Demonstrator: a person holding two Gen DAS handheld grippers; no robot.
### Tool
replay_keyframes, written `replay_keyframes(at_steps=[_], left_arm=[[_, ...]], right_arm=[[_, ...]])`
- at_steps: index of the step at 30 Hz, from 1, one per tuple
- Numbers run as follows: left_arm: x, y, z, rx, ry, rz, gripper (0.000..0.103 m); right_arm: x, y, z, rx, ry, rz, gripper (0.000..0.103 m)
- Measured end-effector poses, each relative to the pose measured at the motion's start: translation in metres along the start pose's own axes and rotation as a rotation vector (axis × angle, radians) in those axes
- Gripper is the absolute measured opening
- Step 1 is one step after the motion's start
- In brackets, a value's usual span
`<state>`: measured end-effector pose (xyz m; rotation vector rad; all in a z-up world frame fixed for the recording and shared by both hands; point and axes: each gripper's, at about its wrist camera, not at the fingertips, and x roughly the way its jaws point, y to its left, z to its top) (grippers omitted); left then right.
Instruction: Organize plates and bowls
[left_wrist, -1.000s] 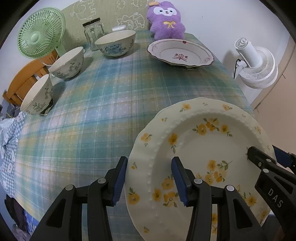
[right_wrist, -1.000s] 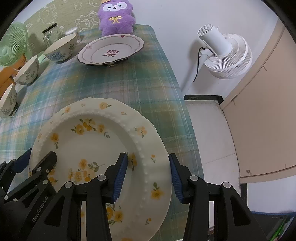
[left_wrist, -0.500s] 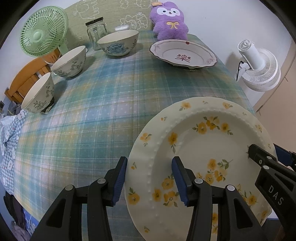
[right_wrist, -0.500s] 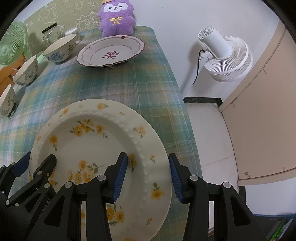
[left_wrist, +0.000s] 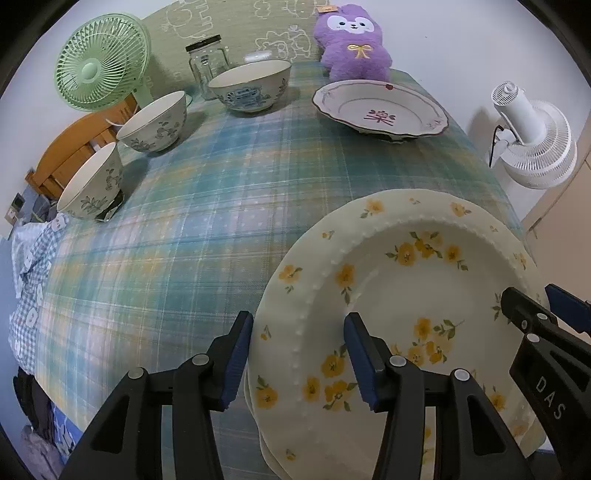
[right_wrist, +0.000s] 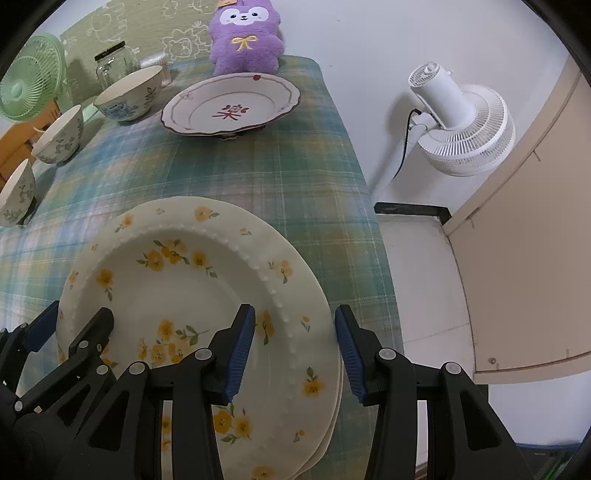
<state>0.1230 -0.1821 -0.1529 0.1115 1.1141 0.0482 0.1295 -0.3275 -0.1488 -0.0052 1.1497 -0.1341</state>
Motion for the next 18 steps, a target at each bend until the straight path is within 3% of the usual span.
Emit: replay_keyframes(at_steps=[10,14,18], left_arm=[[0.001,-0.002,-0.004,-0.008,-0.014,-0.004,0.056],[0.001,-0.003,-0.009,-0.005,-0.002,-0.018,0.067],[-0.001,-0.004,-0.013,-0.001,0.006,-0.025,0.072]], right_arm=[[0.007,-0.002,0.0,-0.019,0.005,0.019,0.048],[0.007,-0.004,-0.003,-0.032,0.002,0.026,0.048],[0.007,-0.009,-0.011,-0.01,0.025,0.044,0.05]])
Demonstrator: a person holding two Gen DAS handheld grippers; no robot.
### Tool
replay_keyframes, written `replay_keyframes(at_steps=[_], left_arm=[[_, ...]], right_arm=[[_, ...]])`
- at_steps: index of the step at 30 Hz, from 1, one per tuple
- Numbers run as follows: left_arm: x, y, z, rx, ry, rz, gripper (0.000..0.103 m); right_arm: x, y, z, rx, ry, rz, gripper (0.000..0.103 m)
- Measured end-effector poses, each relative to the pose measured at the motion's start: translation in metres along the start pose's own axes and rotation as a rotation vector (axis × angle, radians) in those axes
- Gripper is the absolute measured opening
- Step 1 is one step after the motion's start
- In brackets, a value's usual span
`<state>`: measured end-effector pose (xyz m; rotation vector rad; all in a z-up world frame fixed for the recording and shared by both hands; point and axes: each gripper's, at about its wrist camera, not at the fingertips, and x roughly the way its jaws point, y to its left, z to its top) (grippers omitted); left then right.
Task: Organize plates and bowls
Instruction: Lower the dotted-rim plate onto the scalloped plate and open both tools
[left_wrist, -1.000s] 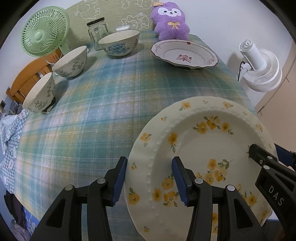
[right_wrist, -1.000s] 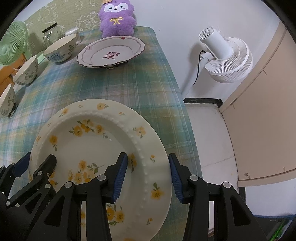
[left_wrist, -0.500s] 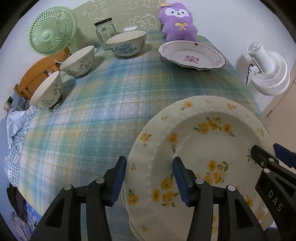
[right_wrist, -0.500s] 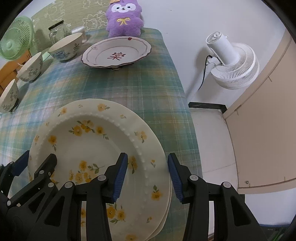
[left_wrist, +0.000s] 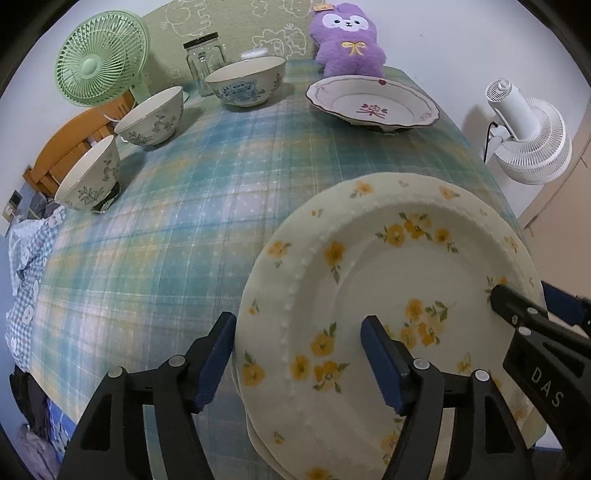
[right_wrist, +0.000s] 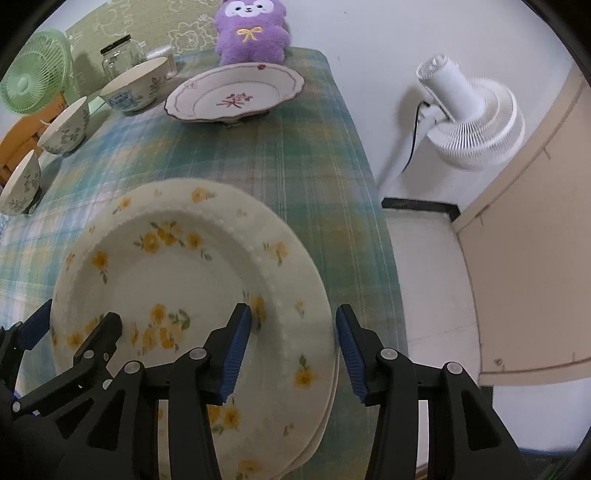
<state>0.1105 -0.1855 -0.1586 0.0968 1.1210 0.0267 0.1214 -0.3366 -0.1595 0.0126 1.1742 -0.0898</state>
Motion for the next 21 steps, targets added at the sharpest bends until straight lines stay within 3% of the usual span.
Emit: replay_keyframes(at_steps=[16,21], left_arm=[[-0.013,0.003,-0.009,0.002,0.006,-0.051,0.082],[-0.025,0.009,-0.003,0.004,-0.014,-0.058,0.085]], right_arm=[[-0.012,-0.006,-0.019,0.025,0.021,-0.002,0.05],[-0.032,-0.003,-0.01,0.035,-0.03,0.012,0.053]])
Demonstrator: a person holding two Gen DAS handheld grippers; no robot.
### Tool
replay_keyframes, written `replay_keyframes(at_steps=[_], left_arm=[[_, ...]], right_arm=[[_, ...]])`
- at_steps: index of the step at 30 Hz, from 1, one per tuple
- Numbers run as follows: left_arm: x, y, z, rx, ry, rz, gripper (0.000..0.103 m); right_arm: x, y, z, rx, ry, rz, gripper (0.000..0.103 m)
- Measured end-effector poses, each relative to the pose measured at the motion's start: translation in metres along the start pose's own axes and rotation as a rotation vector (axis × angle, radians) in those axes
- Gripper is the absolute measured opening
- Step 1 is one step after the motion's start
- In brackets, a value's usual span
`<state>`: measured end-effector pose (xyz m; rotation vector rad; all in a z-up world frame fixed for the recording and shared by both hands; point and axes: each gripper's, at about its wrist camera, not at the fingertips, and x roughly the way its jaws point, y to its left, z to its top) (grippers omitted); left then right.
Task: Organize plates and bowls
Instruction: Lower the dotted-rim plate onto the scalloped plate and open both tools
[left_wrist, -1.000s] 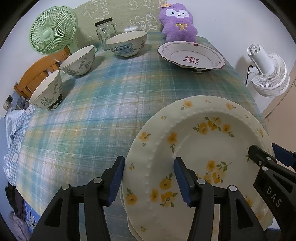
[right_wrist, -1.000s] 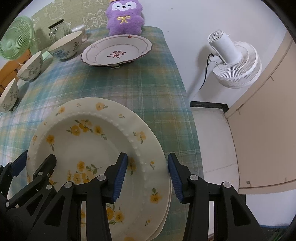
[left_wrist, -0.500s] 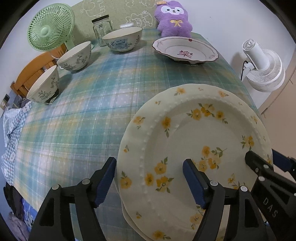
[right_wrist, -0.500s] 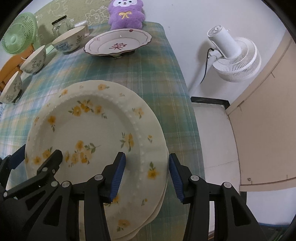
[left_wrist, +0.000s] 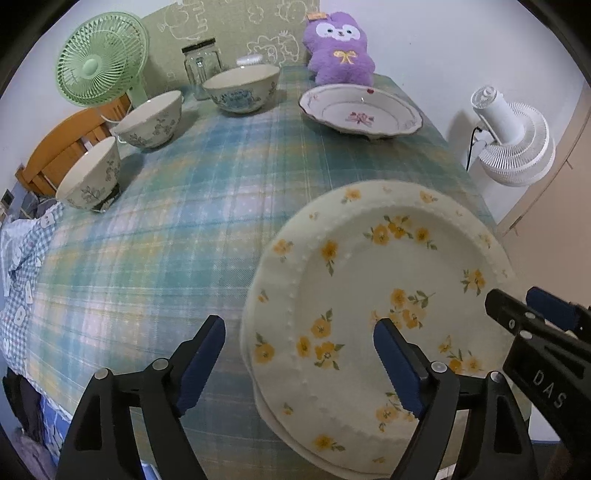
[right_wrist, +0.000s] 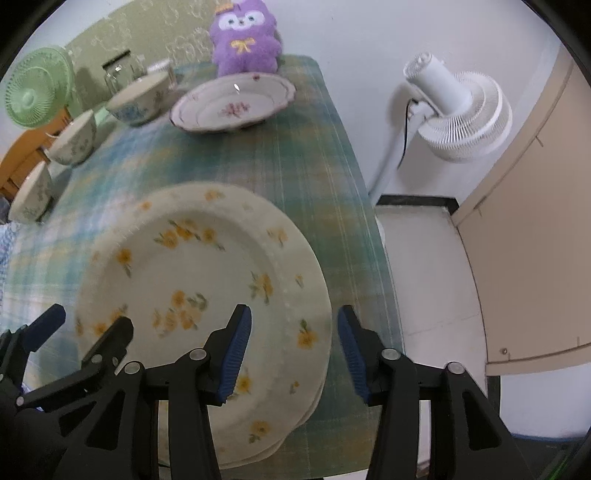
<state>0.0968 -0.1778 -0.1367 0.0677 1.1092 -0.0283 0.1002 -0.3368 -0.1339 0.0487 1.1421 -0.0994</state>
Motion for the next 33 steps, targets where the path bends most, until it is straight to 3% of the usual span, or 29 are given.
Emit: replay_keyframes(at_steps=[11,15,21,33], left_arm=[[-0.04,0.02,0.02,0.016,-0.081,-0.064,0.087],[-0.056,0.025,0.029,0.038,-0.123,-0.089,0.088],[-0.078,0.033,0.044,0.084,-0.185,-0.126,0.09],[-0.106,0.046,0.071,0.099,-0.262,-0.164,0.088]], right_arm=[[-0.05,0.023,0.021,0.01,-0.093,0.011,0.054],[-0.07,0.031,0.026,0.021,-0.135,0.016,0.063],[-0.098,0.045,0.034,0.037,-0.203,0.01,0.069],[-0.127,0.053,0.055,0.104,-0.276,-0.006,0.073]])
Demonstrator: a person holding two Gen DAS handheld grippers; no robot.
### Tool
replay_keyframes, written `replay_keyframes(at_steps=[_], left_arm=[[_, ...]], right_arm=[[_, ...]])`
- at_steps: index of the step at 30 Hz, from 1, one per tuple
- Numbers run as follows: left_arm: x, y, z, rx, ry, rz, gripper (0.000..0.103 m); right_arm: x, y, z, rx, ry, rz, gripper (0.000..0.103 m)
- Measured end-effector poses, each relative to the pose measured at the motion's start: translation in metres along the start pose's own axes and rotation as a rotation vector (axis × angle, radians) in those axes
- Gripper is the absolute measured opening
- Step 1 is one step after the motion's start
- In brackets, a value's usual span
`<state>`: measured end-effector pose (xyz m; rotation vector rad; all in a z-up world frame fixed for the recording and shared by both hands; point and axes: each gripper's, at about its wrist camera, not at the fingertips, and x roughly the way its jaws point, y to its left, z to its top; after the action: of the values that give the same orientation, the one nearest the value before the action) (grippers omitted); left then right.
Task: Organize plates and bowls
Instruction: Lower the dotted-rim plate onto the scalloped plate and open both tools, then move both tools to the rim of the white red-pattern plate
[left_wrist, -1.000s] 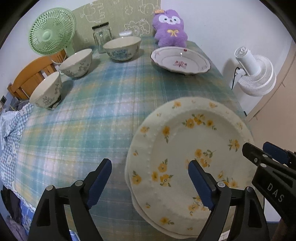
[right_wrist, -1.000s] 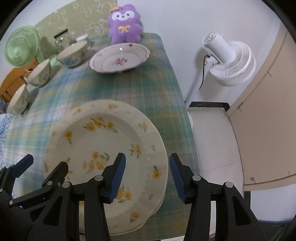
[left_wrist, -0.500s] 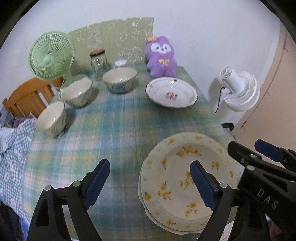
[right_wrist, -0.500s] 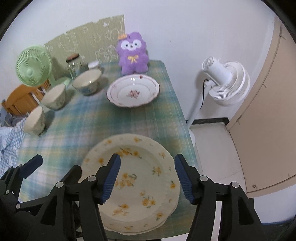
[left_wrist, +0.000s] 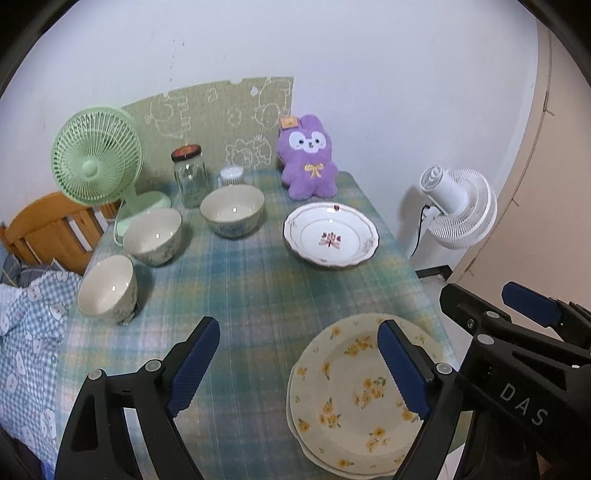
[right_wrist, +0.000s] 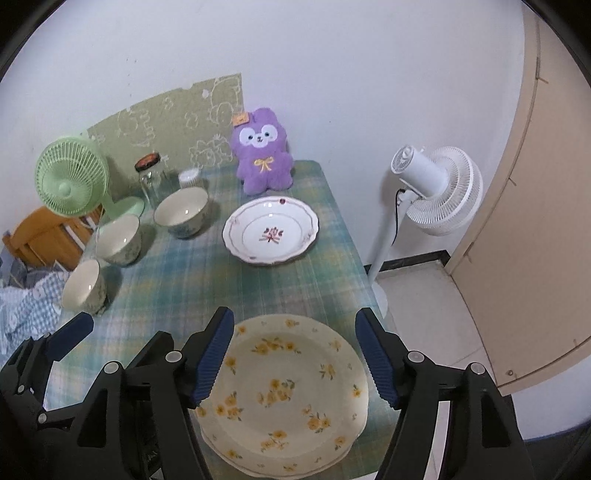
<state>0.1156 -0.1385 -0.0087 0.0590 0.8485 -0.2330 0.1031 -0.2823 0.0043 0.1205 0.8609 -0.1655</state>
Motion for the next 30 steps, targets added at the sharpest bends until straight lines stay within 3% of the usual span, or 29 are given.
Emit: replay_keyframes(at_steps=[13,30], left_arm=[[0.022,-0.015,0.033,-0.049,-0.03,0.06,0.085],[0.106,-0.031,0.073,-0.123,-0.019,0.158,0.072]], right_arm=[[0.027,-0.008,0.043,-0.066,-0.031,0.038,0.073],[0.121,-0.019,0.098,-0.143,0.006,0.096,0.073]])
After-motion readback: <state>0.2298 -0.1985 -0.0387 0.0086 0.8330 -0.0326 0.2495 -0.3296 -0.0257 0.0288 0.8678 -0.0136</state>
